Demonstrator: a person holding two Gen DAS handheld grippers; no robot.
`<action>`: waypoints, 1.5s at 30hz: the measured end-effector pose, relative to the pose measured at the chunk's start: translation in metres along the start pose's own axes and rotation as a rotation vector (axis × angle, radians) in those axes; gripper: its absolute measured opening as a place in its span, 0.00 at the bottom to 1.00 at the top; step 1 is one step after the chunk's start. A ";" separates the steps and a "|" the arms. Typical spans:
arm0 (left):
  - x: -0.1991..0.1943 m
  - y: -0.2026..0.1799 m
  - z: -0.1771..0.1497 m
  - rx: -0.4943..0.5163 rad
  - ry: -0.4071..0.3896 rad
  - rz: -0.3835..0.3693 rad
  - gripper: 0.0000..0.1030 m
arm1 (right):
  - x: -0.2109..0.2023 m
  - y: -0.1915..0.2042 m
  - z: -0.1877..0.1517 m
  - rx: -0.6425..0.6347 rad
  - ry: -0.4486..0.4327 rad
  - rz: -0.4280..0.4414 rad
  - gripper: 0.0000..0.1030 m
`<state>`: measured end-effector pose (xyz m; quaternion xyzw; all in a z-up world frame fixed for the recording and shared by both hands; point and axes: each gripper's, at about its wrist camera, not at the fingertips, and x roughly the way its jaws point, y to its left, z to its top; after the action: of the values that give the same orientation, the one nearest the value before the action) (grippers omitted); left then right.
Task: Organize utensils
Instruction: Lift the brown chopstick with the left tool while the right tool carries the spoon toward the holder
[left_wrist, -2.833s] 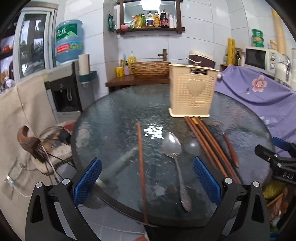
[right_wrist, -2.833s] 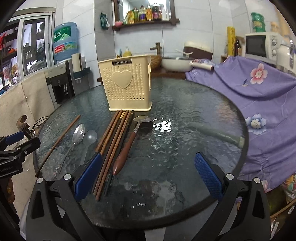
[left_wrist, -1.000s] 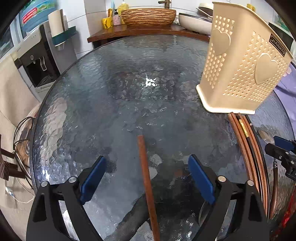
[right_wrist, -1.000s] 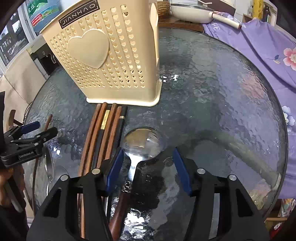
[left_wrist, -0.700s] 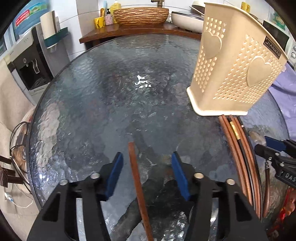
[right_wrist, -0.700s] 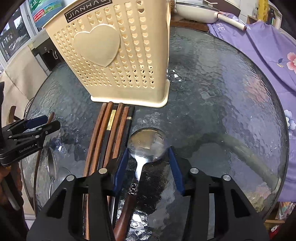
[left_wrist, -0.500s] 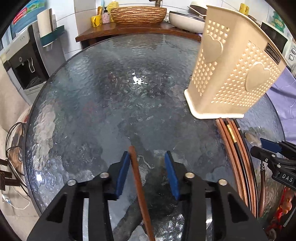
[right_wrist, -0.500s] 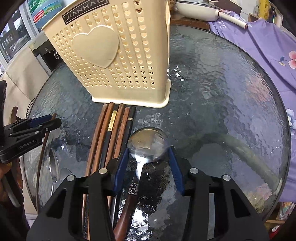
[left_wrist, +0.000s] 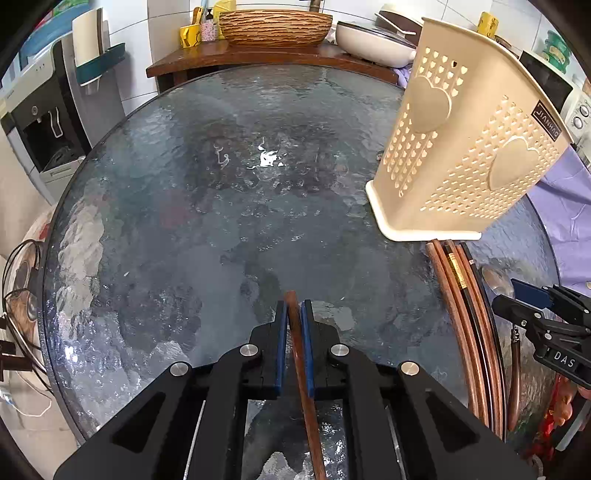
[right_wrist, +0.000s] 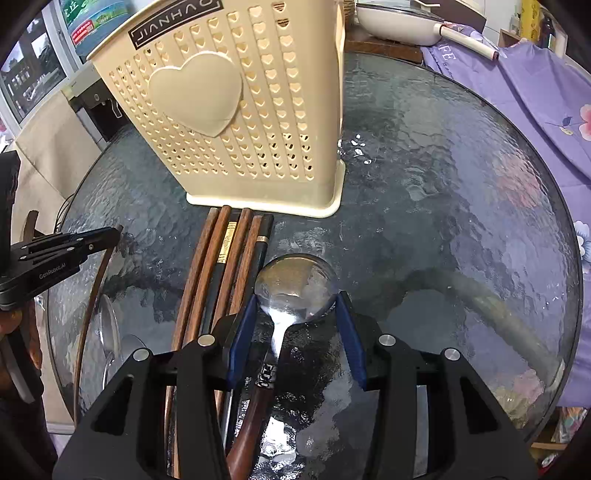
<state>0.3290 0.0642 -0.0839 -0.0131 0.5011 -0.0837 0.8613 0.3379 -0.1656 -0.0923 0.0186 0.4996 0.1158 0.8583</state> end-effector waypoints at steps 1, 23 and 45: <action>-0.001 -0.001 -0.001 0.000 -0.006 0.000 0.08 | -0.002 0.000 0.000 0.000 -0.008 -0.001 0.43; -0.055 -0.022 0.006 0.029 -0.129 -0.016 0.30 | -0.069 0.003 -0.003 -0.073 -0.236 0.026 0.43; 0.000 -0.030 -0.011 0.051 -0.048 0.075 0.07 | -0.063 0.000 -0.006 -0.061 -0.220 0.020 0.43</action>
<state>0.3152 0.0358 -0.0862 0.0257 0.4782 -0.0639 0.8755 0.3029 -0.1798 -0.0413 0.0099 0.3986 0.1366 0.9069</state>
